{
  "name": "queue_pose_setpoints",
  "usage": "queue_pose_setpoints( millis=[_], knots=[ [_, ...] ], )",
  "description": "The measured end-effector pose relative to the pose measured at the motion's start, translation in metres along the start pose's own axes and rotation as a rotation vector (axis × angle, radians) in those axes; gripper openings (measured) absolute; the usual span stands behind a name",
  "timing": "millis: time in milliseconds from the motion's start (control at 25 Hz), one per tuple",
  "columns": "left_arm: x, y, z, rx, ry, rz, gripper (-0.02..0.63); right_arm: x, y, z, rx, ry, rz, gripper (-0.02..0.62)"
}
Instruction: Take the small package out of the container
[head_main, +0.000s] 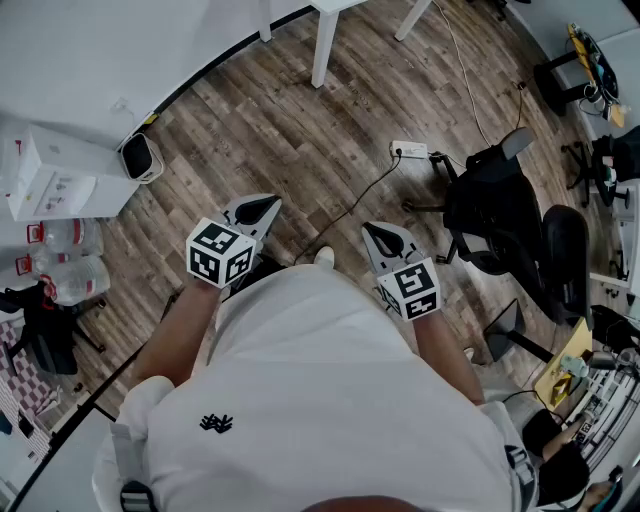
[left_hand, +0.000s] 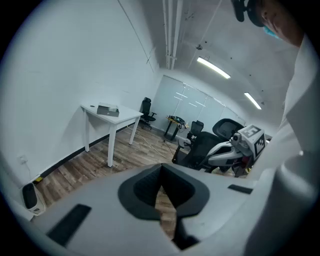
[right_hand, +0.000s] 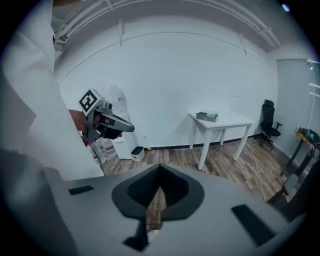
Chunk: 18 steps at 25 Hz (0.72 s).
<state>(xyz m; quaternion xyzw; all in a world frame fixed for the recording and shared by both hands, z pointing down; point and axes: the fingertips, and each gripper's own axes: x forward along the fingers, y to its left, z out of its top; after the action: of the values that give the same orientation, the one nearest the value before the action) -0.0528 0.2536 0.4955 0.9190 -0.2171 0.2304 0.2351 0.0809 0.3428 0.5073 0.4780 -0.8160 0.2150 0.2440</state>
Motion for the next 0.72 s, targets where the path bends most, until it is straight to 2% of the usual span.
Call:
queue_pose_setpoints(
  millis=[360, 560, 720],
  knots=[
    [0.030, -0.014, 0.022, 0.009, 0.026, 0.068, 0.006, -0.001, -0.065, -0.011, 0.015, -0.012, 0.016, 0.005],
    [0.045, 0.012, 0.040, 0.008, 0.025, 0.061, 0.006, 0.021, -0.087, 0.006, 0.040, -0.020, 0.001, 0.005],
    [0.062, 0.051, 0.057, 0.018, 0.008, 0.034, 0.006, 0.050, -0.104, 0.024, 0.081, -0.009, -0.026, 0.006]
  ],
)
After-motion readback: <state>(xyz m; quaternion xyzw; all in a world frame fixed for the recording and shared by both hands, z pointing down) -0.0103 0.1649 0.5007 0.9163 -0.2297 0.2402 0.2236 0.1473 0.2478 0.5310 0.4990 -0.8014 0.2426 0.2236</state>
